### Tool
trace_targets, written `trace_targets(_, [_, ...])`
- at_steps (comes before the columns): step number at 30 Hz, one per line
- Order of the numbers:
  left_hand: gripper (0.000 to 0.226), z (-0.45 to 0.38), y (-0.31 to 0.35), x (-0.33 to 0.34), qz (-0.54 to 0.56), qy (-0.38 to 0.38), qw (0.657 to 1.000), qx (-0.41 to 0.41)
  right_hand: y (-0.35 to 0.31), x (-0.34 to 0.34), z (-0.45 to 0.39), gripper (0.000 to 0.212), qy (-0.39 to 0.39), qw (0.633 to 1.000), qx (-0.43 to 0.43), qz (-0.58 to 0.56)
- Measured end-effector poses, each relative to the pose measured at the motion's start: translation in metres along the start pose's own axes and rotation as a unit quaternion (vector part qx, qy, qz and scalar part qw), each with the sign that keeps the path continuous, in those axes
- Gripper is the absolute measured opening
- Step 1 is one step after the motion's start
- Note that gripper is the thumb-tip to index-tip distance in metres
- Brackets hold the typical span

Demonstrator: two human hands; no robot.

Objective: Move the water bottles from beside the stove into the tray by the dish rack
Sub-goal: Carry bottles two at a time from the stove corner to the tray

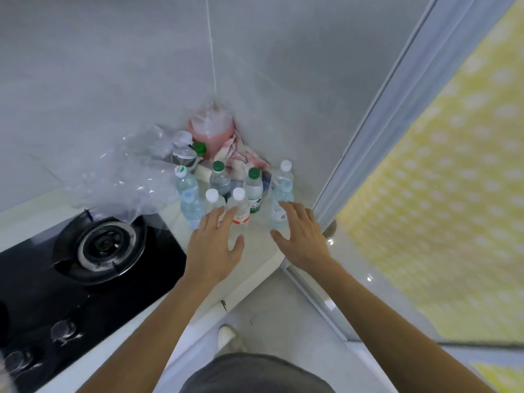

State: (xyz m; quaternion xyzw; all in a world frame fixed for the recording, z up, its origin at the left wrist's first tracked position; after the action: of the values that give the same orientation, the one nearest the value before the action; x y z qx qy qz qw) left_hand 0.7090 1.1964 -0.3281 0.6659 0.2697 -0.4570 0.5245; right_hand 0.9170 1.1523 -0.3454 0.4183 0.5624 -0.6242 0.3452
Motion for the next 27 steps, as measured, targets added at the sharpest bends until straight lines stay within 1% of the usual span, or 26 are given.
trace_targets(3, [0.065, -0.038, 0.003, 0.008, 0.002, -0.005, 1.0, -0.002, 0.023, 0.004, -0.034, 0.074, 0.003, 0.999, 0.035, -0.023])
trace_targets(5, [0.063, -0.058, 0.006, 0.016, 0.002, -0.018, 1.0, -0.024, 0.036, 0.009, -0.053, 0.079, 0.005, 0.998, 0.053, -0.037])
trace_targets(7, [0.06, -0.074, 0.011, 0.026, -0.002, -0.025, 0.999, -0.043, 0.046, 0.015, -0.072, 0.082, 0.01, 0.998, 0.051, -0.044])
trace_targets(9, [0.058, -0.086, 0.015, 0.035, -0.014, -0.028, 0.998, -0.055, 0.056, 0.02, -0.09, 0.079, 0.007, 0.998, 0.045, -0.045])
trace_targets(11, [0.053, -0.095, 0.016, 0.042, -0.022, -0.022, 0.997, -0.065, 0.063, 0.024, -0.103, 0.068, 0.001, 0.999, 0.021, -0.048])
trace_targets(15, [0.032, -0.105, 0.016, 0.044, -0.021, 0.001, 0.996, -0.083, 0.069, 0.022, -0.118, 0.041, 0.005, 0.996, -0.051, -0.075])
trace_targets(17, [0.027, -0.104, 0.015, 0.043, -0.022, 0.017, 0.995, -0.096, 0.071, 0.02, -0.122, 0.034, 0.005, 0.994, -0.079, -0.081])
trace_targets(21, [0.024, -0.084, 0.011, 0.04, -0.026, 0.06, 0.99, -0.121, 0.066, 0.02, -0.12, 0.034, -0.013, 0.987, -0.14, -0.078])
trace_targets(23, [0.025, -0.068, 0.005, 0.036, -0.026, 0.088, 0.986, -0.138, 0.058, 0.019, -0.116, 0.031, -0.017, 0.98, -0.172, -0.1])
trace_targets(25, [0.027, -0.05, -0.002, 0.03, -0.024, 0.116, 0.979, -0.164, 0.045, 0.019, -0.112, 0.028, -0.029, 0.969, -0.216, -0.115])
trace_targets(27, [0.028, -0.034, -0.007, 0.026, -0.023, 0.128, 0.973, -0.189, 0.023, 0.021, -0.108, 0.027, -0.055, 0.958, -0.258, -0.109])
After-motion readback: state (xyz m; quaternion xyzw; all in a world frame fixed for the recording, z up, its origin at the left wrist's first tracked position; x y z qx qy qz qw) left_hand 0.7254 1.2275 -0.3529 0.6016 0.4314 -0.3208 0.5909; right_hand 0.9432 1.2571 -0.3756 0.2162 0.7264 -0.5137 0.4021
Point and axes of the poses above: each hand's wrist, its own z-axis away from the middle knuckle, its own x-axis out of the palm, y = z × x, the point moved 7 cm from there along -z, towards the middle knuckle, and after that the axes turned 6 degrees about -x, right-handed, at the moved point
